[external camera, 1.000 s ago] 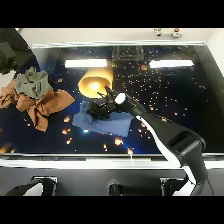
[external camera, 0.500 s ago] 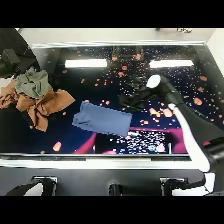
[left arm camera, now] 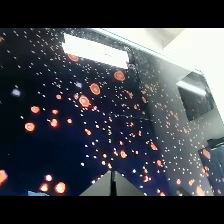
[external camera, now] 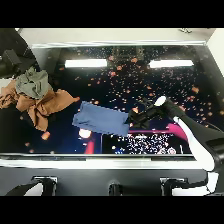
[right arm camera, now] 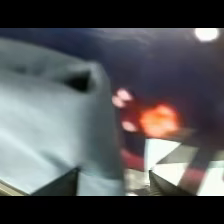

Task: Fold the shirts.

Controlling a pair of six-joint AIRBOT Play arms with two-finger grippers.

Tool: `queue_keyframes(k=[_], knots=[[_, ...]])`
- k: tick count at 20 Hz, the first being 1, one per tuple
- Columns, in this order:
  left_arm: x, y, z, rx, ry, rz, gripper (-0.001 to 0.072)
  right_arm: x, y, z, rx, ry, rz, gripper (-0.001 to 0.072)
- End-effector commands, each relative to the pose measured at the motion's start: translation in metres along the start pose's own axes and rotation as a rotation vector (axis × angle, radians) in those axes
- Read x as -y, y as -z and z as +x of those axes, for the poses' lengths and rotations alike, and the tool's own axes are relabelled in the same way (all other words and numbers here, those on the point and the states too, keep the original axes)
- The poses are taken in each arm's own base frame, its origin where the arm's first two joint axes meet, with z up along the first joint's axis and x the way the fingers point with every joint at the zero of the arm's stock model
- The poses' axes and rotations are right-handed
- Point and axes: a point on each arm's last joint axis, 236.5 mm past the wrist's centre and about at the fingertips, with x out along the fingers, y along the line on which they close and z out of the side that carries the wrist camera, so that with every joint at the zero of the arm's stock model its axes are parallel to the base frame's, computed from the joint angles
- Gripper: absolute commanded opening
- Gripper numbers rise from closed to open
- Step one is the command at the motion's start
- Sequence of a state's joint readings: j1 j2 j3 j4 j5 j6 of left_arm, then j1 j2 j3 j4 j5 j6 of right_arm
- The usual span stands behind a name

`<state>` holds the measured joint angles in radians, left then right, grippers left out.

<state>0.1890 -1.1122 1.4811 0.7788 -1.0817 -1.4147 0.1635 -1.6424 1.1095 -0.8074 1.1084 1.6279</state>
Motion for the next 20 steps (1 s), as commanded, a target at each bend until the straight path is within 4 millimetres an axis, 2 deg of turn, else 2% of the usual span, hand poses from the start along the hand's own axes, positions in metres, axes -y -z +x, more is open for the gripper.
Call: queue_keyframes(k=[1, 2, 3, 4, 6, 8, 9, 11, 13, 14, 17, 20], knots=[[0.0, 0.0, 0.0, 0.001, -0.001, 0.0, 0.0032, -0.023, 0.0, 0.026, 0.016, -0.108, 0.013, 0.0372], [0.0, 0.0, 0.0, 0.001, -0.001, 0.0, 0.0032, -0.033, 0.002, 0.024, 0.011, -0.148, -0.031, 0.0165], [0.0, 0.0, 0.0, 0.001, -0.001, 0.0, 0.0032, -0.042, 0.001, 0.019, 0.015, -0.181, -0.072, 0.0046], [0.0, 0.0, 0.0, 0.001, -0.001, 0.0, 0.0033, -0.049, -0.002, 0.01, 0.026, -0.202, -0.111, 0.0045], [0.0, 0.0, 0.0, 0.001, 0.0, 0.0, 0.0032, -0.054, -0.023, -0.023, 0.086, -0.226, -0.153, 0.0045], [0.0, 0.0, 0.0, 0.001, 0.0, 0.0, 0.0033, -0.043, -0.056, -0.074, 0.194, -0.231, -0.148, 0.0043], [0.0, 0.0, 0.0, 0.001, 0.0, 0.0, 0.0032, -0.029, -0.073, -0.106, 0.255, -0.221, -0.125, 0.0043], [0.0, 0.0, 0.0, 0.0, 0.0, 0.0, 0.0032, 0.018, -0.095, -0.17, 0.371, -0.175, -0.03, 0.0043], [0.0, 0.0, 0.0, 0.0, -0.001, 0.0, 0.0032, 0.077, -0.1, -0.231, 0.481, -0.119, 0.094, 0.0044], [0.0, 0.0, 0.0, 0.001, 0.0, 0.0, 0.0032, 0.11, -0.096, -0.262, 0.538, -0.089, 0.169, 0.0044], [0.0, 0.0, 0.0, 0.001, 0.0, 0.0, 0.0033, 0.204, -0.06, -0.34, 0.682, -0.007, 0.388, 0.0044], [0.0, 0.0, 0.0, 0.001, 0.0, 0.0, 0.0032, 0.284, 0.001, -0.377, 0.716, 0.054, 0.636, 0.0043]])
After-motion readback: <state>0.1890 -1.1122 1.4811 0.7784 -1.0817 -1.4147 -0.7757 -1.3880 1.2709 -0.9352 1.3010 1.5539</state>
